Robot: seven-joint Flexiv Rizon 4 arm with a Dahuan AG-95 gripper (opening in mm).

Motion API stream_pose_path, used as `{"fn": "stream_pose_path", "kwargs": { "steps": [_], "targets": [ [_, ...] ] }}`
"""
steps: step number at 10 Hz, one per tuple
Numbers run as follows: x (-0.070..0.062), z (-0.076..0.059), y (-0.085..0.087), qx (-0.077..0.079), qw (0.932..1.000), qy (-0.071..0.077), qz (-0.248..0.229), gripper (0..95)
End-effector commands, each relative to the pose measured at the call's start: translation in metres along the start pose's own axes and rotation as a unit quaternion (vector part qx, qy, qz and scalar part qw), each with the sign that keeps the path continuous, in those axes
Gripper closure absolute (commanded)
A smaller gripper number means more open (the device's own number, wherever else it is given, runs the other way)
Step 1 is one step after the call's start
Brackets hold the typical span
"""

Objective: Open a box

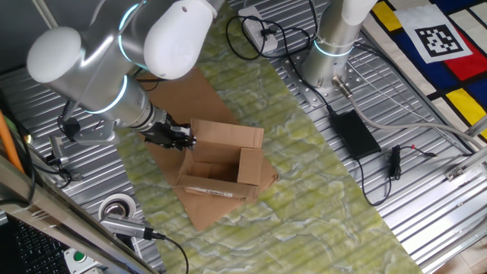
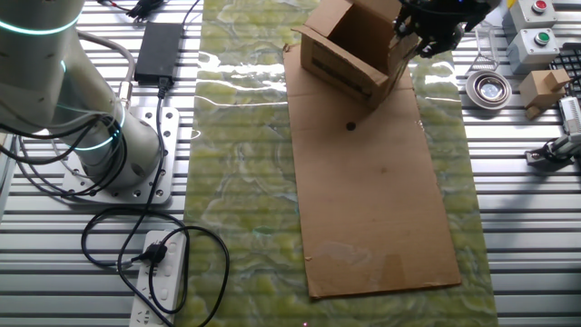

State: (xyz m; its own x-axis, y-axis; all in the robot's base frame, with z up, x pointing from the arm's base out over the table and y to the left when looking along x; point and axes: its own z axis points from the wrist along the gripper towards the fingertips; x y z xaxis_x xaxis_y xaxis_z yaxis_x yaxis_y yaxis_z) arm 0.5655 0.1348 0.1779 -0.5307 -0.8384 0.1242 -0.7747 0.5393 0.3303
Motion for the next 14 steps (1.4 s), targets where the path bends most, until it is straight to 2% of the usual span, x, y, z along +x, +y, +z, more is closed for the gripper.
{"fn": "stream_pose_path", "kwargs": {
  "steps": [1,6,7,14],
  "targets": [
    [-0.0010,-0.0013,-0.0011,0.000,1.0000,0.002,0.001,57.0],
    [-0.0010,-0.0008,-0.0018,-0.001,1.0000,0.002,0.009,57.0],
    [-0.0010,-0.0009,-0.0020,-0.001,0.9999,0.003,0.014,76.0],
    [0.0024,-0.0046,-0.0063,0.000,0.9999,0.004,0.011,76.0]
  ]
}}
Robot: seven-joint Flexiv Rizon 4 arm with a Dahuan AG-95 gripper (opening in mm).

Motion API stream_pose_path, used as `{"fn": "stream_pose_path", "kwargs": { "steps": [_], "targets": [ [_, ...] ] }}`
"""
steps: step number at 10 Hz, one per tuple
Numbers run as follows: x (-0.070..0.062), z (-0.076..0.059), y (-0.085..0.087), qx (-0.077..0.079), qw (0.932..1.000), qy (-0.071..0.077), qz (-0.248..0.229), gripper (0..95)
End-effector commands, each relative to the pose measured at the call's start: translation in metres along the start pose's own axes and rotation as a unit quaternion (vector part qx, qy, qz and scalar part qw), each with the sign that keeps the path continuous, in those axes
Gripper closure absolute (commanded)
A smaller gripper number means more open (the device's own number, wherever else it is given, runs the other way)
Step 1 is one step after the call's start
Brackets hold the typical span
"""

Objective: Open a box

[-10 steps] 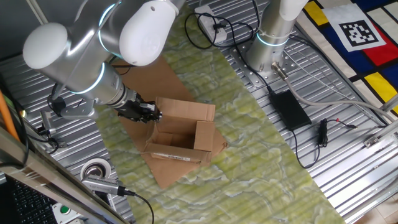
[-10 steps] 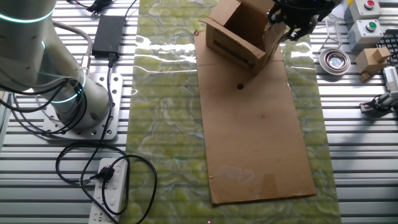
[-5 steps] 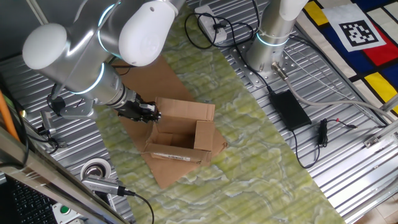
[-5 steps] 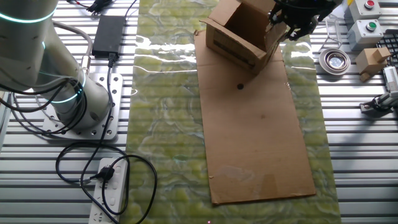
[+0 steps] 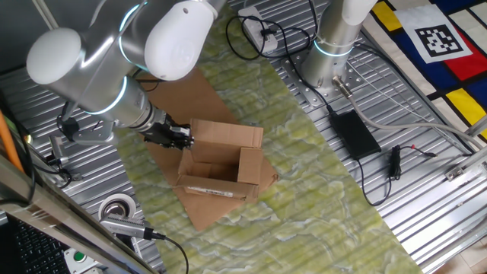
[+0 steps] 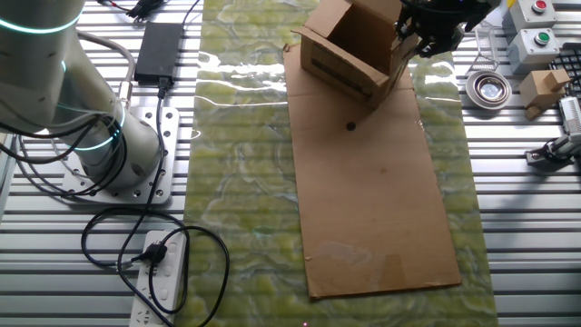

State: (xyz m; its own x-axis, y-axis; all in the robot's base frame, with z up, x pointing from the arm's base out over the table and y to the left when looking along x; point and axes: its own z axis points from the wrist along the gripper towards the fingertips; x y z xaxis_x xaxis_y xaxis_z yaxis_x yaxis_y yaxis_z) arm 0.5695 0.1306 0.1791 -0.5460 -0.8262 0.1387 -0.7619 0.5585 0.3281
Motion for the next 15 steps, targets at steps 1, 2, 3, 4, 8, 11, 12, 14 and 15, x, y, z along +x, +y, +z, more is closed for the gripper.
{"fn": "stream_pose_path", "kwargs": {
  "steps": [1,2,3,4,8,11,12,14,15],
  "targets": [
    [0.001,-0.003,-0.003,0.000,1.0000,0.000,-0.002,76.0],
    [0.001,-0.003,-0.005,0.000,1.0000,0.000,-0.004,76.0],
    [0.002,-0.004,-0.007,0.000,1.0000,0.000,-0.004,76.0],
    [0.001,-0.004,-0.007,0.000,1.0000,0.000,-0.003,76.0],
    [0.003,-0.006,-0.011,0.001,1.0000,0.001,-0.004,76.0],
    [0.004,-0.006,-0.016,0.004,1.0000,-0.002,0.003,76.0],
    [0.004,-0.006,-0.017,0.004,1.0000,-0.002,0.004,76.0],
    [0.003,-0.008,-0.019,0.007,0.9999,0.000,0.013,76.0],
    [0.004,-0.009,-0.019,0.006,0.9999,-0.001,0.012,76.0]
  ]
}}
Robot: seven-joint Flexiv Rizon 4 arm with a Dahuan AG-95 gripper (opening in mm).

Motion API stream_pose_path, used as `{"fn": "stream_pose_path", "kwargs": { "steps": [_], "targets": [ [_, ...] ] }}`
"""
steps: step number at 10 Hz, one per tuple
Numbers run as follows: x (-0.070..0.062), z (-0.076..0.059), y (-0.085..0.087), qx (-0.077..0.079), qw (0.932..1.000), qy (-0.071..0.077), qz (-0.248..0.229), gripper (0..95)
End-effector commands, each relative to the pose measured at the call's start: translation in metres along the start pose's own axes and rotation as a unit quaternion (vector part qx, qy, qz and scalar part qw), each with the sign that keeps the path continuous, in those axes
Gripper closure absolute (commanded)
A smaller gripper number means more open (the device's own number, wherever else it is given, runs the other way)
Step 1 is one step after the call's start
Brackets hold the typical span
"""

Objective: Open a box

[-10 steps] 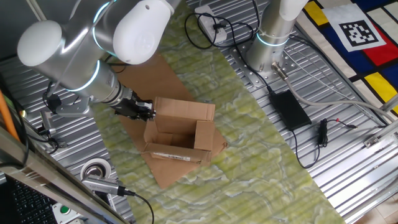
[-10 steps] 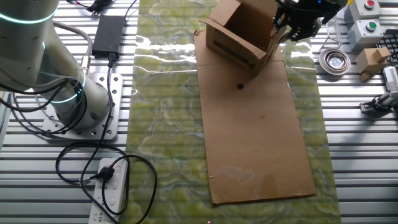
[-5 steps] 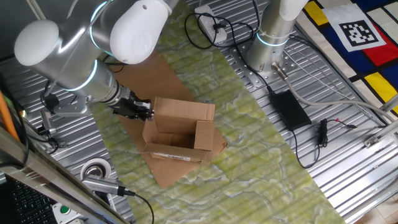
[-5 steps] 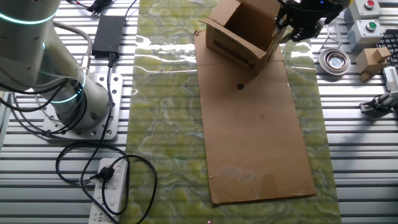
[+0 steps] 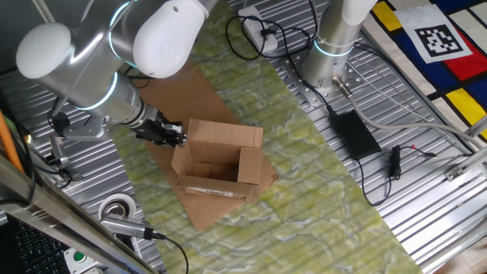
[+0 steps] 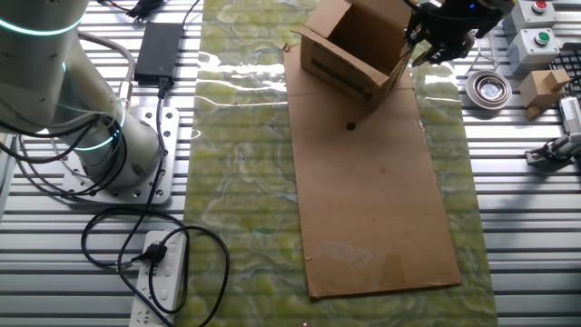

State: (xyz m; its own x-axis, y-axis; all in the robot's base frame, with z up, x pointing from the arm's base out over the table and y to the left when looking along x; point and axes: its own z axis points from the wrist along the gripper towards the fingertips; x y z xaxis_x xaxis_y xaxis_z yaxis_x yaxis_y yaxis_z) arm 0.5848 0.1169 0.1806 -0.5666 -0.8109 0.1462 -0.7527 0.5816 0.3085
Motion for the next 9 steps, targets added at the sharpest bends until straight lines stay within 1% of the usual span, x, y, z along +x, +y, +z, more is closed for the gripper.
{"fn": "stream_pose_path", "kwargs": {
  "steps": [1,3,6,8,9],
  "targets": [
    [0.0009,-0.0028,-0.0006,-0.002,1.0000,0.001,-0.001,76.0],
    [0.0017,-0.0050,-0.0016,-0.001,1.0000,0.001,0.002,76.0],
    [0.0004,-0.0047,-0.0033,0.005,1.0000,-0.002,0.005,76.0],
    [0.0001,-0.0035,-0.0047,0.017,0.9998,-0.002,0.008,76.0],
    [-0.0001,-0.0033,-0.0049,0.018,0.9998,-0.003,0.008,76.0]
  ]
}}
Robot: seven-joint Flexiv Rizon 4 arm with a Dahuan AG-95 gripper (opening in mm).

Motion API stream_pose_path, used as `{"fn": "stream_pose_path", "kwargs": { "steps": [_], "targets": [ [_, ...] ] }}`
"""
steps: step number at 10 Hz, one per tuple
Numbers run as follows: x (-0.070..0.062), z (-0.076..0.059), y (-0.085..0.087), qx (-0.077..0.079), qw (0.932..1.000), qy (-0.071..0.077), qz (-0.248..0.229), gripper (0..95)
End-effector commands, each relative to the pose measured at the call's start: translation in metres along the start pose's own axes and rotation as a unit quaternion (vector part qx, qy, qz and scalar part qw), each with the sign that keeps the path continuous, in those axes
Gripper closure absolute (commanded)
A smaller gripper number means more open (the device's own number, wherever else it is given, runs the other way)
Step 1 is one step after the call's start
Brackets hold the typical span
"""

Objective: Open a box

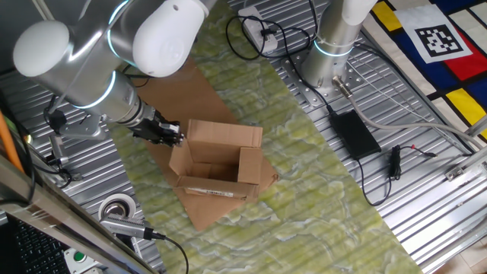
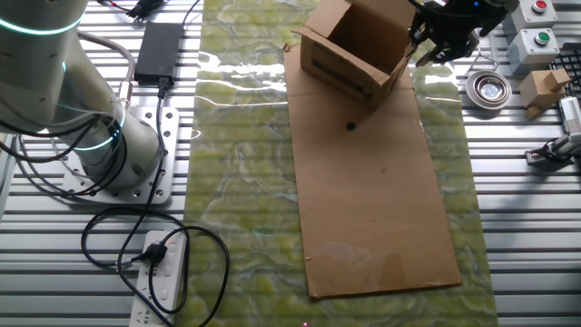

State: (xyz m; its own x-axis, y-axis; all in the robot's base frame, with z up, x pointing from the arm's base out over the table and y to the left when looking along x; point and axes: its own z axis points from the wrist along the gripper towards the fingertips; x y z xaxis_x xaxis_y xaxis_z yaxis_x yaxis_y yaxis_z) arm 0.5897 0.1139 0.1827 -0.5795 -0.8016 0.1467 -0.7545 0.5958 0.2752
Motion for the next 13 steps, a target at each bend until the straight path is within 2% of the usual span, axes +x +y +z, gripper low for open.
{"fn": "stream_pose_path", "kwargs": {
  "steps": [1,5,6,9,13],
  "targets": [
    [-0.0009,0.0006,-0.0012,0.006,1.0000,-0.001,0.000,76.0],
    [-0.0024,0.0043,-0.0042,0.018,0.9998,-0.003,-0.002,76.0],
    [-0.0025,0.0054,-0.0048,0.023,0.9997,-0.005,-0.004,57.0],
    [-0.0025,0.0075,-0.0060,0.034,0.9994,-0.009,-0.005,57.0],
    [-0.0012,0.0030,-0.0076,0.035,0.9993,-0.007,-0.008,57.0]
  ]
}}
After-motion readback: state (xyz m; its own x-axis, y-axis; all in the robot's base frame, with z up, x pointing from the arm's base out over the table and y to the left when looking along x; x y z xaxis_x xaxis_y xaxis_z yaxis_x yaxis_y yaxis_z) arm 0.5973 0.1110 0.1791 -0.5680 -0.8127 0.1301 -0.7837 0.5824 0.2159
